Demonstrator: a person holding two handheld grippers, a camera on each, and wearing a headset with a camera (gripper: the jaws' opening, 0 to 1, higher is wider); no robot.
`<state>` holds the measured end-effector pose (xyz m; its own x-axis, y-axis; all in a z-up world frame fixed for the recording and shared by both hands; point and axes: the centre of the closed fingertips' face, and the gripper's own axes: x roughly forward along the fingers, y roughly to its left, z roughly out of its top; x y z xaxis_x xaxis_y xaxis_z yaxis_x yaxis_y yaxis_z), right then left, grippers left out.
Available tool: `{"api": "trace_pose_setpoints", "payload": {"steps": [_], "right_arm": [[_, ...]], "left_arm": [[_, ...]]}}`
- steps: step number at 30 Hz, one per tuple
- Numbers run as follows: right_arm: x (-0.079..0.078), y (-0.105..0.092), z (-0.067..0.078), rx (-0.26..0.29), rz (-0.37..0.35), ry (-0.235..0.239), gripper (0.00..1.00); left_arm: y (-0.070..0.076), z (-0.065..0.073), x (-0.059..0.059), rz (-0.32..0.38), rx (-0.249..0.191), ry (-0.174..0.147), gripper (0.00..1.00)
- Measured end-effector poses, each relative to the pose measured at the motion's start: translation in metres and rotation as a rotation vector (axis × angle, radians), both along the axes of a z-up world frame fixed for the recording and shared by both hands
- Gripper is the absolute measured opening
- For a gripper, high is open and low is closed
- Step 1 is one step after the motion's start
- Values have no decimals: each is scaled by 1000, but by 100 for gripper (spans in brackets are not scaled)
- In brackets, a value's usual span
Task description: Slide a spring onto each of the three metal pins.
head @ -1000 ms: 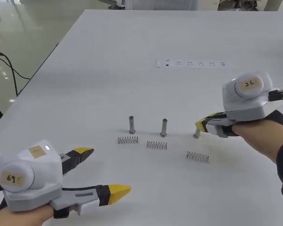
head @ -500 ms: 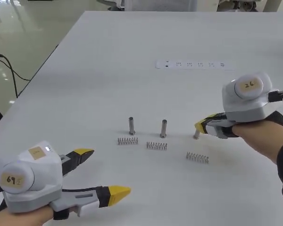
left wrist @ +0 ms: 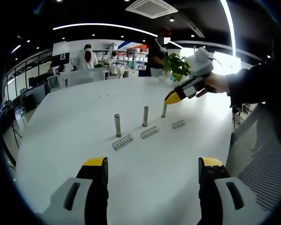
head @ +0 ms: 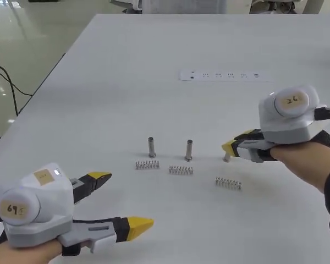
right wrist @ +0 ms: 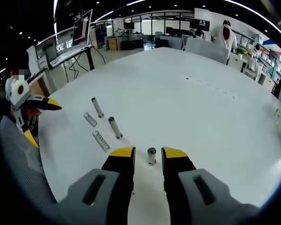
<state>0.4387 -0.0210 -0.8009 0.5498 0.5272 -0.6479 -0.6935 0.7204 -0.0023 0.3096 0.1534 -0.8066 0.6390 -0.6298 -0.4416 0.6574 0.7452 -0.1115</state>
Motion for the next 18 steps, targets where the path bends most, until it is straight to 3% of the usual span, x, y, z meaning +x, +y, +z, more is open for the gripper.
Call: {"api": "trace_pose_setpoints", "payload": {"steps": [8, 18], "right_arm": [[-2, -2, 4, 24, 8, -34, 35], [-7, -5, 5, 41, 3, -42, 38]], "left_arm": [[-1, -2, 7, -22, 15, 1, 77], [-1, -4, 22, -56, 47, -4, 75]]}}
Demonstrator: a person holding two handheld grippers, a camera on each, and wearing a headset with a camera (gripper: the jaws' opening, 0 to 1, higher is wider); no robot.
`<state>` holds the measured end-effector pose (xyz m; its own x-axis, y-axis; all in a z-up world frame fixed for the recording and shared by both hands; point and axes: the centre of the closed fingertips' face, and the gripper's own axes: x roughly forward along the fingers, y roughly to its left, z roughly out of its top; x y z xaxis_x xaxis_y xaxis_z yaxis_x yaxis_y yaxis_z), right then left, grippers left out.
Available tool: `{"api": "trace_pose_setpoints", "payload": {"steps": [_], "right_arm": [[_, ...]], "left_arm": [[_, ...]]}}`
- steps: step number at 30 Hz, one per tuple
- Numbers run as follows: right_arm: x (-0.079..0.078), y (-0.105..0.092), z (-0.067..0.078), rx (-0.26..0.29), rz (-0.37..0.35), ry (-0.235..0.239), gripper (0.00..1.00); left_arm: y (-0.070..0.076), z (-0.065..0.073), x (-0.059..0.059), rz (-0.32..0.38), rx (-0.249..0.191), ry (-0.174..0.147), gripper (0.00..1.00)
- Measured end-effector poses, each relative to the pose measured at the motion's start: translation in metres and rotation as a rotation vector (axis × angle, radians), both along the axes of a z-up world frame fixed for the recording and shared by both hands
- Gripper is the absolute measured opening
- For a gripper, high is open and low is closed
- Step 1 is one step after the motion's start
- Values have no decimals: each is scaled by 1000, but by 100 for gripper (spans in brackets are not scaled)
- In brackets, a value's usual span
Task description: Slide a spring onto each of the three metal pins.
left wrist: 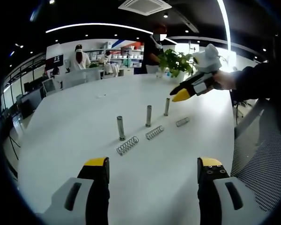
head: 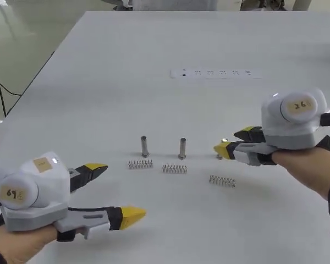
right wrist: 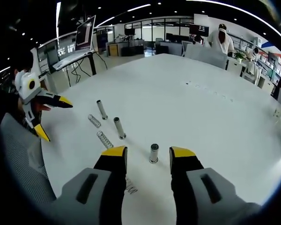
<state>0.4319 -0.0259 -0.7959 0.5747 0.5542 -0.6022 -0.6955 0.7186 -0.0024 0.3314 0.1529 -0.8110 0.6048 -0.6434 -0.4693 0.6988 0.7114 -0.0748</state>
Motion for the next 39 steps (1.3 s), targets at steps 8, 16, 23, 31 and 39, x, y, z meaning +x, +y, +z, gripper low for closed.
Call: {"api": "trace_pose_setpoints", "payload": {"steps": [8, 16, 23, 31, 39], "right_arm": [[-7, -6, -1, 14, -19, 1, 40], [-16, -10, 1, 20, -18, -7, 46], [-29, -13, 7, 24, 2, -23, 53], [-42, -17, 13, 39, 18, -29, 61], [-63, -22, 18, 63, 16, -26, 63]], "left_arm": [[2, -4, 12, -26, 26, 3, 74], [0, -10, 20, -47, 40, 12, 73], [0, -14, 24, -57, 47, 21, 72], [1, -18, 29, -59, 52, 30, 71], [0, -20, 35, -70, 53, 26, 68]]}}
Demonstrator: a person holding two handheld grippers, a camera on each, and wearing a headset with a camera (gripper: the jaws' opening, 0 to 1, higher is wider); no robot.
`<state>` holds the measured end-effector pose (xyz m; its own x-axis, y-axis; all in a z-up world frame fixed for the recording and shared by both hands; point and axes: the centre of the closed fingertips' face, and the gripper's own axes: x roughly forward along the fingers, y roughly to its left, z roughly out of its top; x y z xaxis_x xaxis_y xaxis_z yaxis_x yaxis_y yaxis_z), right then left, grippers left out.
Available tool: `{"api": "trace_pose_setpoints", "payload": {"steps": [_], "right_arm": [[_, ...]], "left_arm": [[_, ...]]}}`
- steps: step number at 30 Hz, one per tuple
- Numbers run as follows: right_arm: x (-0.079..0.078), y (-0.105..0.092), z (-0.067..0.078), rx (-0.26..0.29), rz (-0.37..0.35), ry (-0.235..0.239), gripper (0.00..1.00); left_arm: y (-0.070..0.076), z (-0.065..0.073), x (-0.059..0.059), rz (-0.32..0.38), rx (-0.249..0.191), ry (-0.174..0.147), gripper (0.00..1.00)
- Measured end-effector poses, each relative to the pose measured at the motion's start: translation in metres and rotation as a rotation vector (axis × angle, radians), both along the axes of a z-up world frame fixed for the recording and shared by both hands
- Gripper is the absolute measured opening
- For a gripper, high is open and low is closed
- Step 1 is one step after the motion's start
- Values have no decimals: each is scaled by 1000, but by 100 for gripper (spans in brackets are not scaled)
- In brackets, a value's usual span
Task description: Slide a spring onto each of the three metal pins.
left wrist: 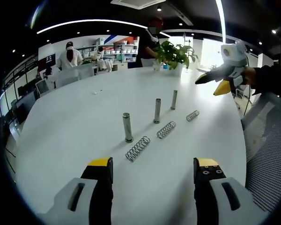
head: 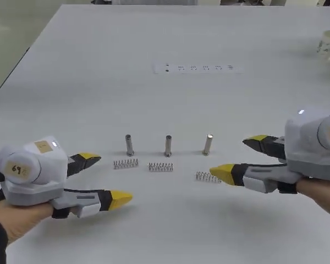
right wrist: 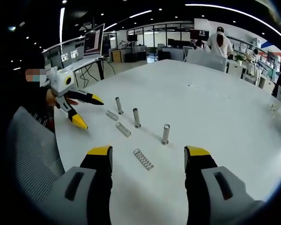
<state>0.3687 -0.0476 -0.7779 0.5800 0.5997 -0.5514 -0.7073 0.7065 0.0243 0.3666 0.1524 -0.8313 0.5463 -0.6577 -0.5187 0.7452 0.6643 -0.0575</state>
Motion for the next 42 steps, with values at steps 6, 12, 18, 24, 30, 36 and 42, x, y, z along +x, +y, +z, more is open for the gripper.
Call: {"api": "trace_pose_setpoints", "payload": {"steps": [6, 12, 18, 24, 30, 36, 42], "right_arm": [[-14, -9, 2, 21, -28, 11, 64], [-18, -16, 3, 33, -55, 12, 65], [-18, -13, 0, 38, -62, 21, 65], [-18, -13, -2, 39, -66, 24, 65], [-18, -12, -3, 40, -69, 27, 65], [-18, -12, -2, 43, -69, 25, 65], [-17, -13, -2, 44, -73, 25, 64]], "left_arm": [[1, -3, 7, -11, 9, -7, 65], [0, -6, 16, -18, 5, -8, 61], [0, -7, 23, -33, 7, -21, 54], [1, -11, 29, -64, 38, -41, 43], [0, -13, 33, -88, 52, -51, 32], [-2, -15, 34, -104, 60, -50, 23], [-1, -19, 35, -112, 66, -39, 18]]}}
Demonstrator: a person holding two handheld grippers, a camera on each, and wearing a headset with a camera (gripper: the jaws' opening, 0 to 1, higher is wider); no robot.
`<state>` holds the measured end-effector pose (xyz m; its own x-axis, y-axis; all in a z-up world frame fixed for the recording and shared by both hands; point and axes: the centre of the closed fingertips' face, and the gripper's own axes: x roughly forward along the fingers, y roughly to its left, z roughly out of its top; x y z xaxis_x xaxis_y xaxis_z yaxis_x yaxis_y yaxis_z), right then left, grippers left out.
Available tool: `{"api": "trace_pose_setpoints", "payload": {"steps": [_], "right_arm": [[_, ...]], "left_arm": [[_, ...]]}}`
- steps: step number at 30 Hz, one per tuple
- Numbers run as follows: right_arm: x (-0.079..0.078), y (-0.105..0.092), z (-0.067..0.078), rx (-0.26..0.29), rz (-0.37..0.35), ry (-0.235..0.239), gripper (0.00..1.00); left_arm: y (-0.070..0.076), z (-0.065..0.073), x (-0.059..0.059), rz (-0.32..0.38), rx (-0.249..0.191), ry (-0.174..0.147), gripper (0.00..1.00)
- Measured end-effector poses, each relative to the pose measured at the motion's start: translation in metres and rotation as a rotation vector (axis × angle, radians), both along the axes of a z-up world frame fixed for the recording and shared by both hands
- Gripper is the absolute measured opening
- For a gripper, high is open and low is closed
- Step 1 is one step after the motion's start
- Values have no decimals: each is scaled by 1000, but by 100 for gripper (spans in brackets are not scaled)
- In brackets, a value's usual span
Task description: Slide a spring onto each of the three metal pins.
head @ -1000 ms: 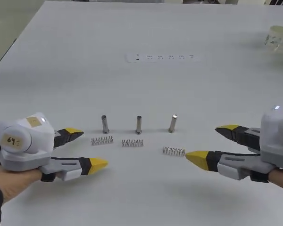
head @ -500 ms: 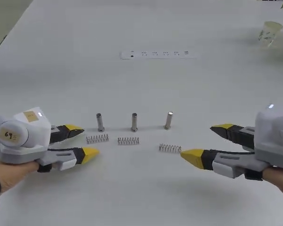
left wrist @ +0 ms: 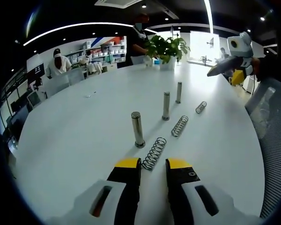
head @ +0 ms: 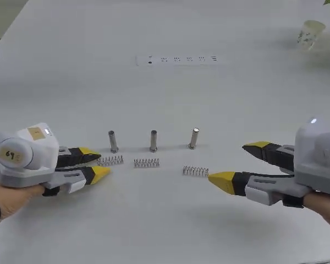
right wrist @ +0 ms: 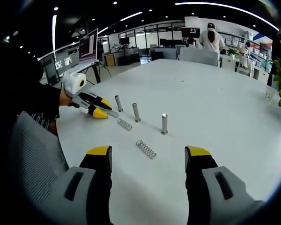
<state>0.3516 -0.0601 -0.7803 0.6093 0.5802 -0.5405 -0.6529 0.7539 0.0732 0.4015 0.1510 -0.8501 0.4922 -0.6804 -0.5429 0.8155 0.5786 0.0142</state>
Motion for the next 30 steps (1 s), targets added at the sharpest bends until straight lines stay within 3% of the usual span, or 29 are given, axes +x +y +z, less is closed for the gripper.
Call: {"api": "trace_pose_setpoints", "payload": {"steps": [8, 20, 30], "right_arm": [[0, 1, 0, 1, 0, 1, 64], [1, 2, 0, 0, 3, 0, 64], [1, 2, 1, 4, 10, -5, 63]], "left_arm": [[1, -2, -2, -1, 11, 7, 11], [1, -2, -5, -8, 31, 1, 9], [1, -1, -13, -18, 42, 4, 8]]}}
